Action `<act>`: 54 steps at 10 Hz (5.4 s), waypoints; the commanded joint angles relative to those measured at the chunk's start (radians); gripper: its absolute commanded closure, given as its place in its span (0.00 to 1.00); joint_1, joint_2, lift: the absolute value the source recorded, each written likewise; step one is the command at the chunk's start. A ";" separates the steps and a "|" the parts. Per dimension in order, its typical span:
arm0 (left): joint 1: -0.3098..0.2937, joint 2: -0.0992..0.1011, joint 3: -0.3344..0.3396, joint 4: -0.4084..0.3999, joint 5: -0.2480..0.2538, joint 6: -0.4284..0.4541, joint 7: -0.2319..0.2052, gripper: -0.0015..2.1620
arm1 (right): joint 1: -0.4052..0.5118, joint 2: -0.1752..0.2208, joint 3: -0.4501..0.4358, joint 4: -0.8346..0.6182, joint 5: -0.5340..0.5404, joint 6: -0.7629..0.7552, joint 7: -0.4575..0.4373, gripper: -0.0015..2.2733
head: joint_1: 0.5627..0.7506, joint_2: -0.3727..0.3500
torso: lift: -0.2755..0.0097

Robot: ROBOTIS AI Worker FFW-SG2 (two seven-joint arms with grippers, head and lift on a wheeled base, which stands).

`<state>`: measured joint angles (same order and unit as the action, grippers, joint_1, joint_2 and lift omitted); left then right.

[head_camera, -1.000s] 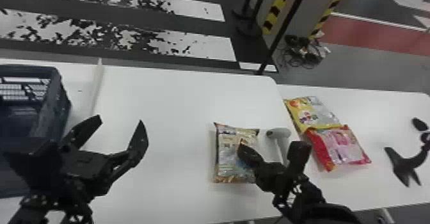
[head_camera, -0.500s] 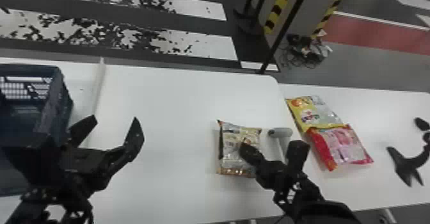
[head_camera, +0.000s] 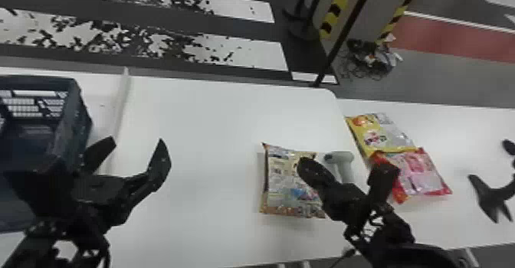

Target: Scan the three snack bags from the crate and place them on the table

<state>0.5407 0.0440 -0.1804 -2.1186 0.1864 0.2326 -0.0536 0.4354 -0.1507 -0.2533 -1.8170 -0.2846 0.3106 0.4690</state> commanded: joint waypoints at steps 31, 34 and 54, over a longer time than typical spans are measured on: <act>-0.025 0.024 -0.062 0.029 -0.030 0.000 -0.002 0.02 | 0.068 0.085 -0.113 -0.220 -0.024 0.278 -0.158 0.99 | 0.70 0.03 | 0.75; 0.008 0.031 -0.054 -0.014 -0.033 0.003 -0.002 0.02 | 0.117 0.131 0.016 -0.309 -0.010 0.272 -0.214 0.99 | 0.70 0.06 | 0.75; 0.025 0.047 -0.051 -0.017 -0.033 -0.009 0.000 0.02 | 0.138 0.129 0.177 -0.160 0.081 0.127 -0.380 0.99 | 0.70 0.21 | 0.75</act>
<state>0.5673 0.0909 -0.2315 -2.1372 0.1534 0.2229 -0.0537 0.5732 -0.0215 -0.0771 -1.9772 -0.2002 0.4436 0.0890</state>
